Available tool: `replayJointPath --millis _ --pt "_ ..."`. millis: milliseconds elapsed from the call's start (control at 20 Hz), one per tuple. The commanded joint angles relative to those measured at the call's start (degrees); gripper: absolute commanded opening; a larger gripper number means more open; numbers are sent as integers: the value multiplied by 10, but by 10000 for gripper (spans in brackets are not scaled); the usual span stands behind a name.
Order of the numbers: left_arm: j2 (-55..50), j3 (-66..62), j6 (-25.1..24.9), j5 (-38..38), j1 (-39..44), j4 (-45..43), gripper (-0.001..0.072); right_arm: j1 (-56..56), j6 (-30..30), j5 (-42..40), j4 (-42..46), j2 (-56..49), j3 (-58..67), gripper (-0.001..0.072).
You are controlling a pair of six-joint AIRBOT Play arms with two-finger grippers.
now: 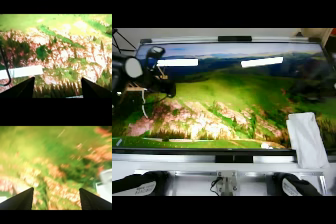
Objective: Fold the shirts.
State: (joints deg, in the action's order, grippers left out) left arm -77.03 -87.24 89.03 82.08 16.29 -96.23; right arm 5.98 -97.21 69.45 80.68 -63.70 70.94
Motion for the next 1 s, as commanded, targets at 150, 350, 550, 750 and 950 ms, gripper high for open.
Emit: replayJointPath --millis 150,350,550,750,950 --pt "21 97 36 -51 -1 97 711 -108 -22 106 8 -60 9 677" --pt "18 99 45 -50 -14 97 711 -108 -22 105 8 -60 9 676" --pt "18 99 45 -50 -14 97 711 -108 -22 105 8 -60 9 676" --pt "18 99 45 -45 -14 97 711 -108 -22 105 8 -60 9 676" --pt "18 99 45 -45 -14 97 711 -108 -22 105 8 -60 9 676"
